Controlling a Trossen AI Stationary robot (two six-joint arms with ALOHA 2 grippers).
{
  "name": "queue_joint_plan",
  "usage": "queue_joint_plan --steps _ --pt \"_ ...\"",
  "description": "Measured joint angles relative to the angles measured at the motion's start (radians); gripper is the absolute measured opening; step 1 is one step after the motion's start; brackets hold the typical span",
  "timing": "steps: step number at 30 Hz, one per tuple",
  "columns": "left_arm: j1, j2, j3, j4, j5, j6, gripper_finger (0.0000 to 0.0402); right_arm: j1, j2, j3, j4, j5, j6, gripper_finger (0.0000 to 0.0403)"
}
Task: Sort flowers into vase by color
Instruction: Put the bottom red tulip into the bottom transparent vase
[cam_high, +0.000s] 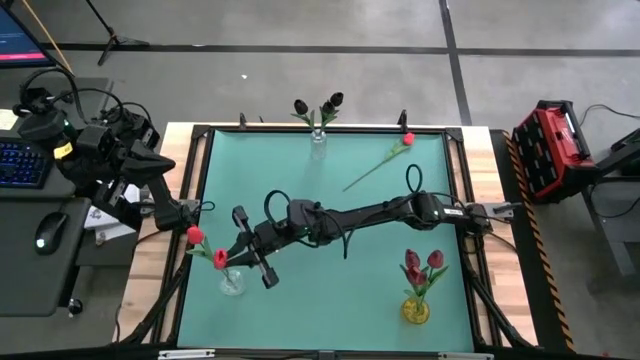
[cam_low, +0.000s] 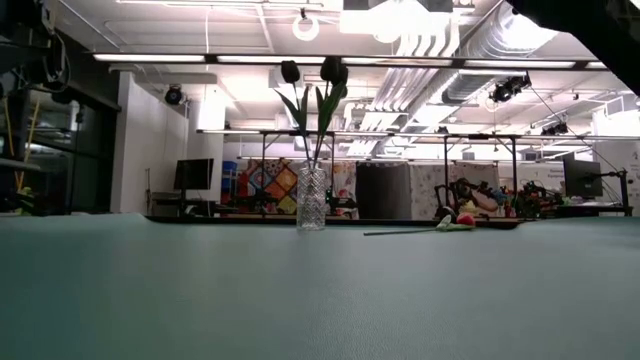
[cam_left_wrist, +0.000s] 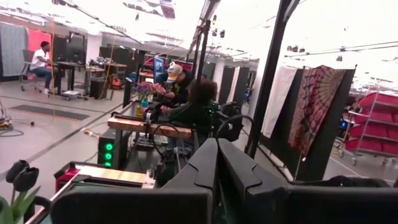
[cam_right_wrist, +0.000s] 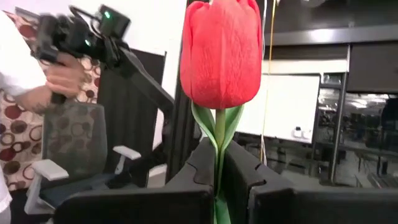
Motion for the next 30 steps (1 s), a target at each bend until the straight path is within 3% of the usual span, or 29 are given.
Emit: queue_joint_plan --steps 14,20,24,30 --pt "0.000 0.014 0.000 0.002 -0.003 -0.045 0.0000 0.000 0.048 0.000 -0.068 0.041 0.031 0.0000" --pt "0.000 0.016 0.000 0.002 -0.012 -0.052 0.0000 -0.006 0.048 0.000 -0.122 0.097 0.228 0.0012" --pt "0.000 0.016 0.000 0.002 -0.035 -0.054 0.0000 -0.015 0.047 0.000 -0.153 0.106 0.304 0.0056" --pt "0.000 0.016 0.000 0.003 -0.041 -0.054 0.0000 -0.018 0.047 0.000 -0.153 0.126 0.450 0.0183"
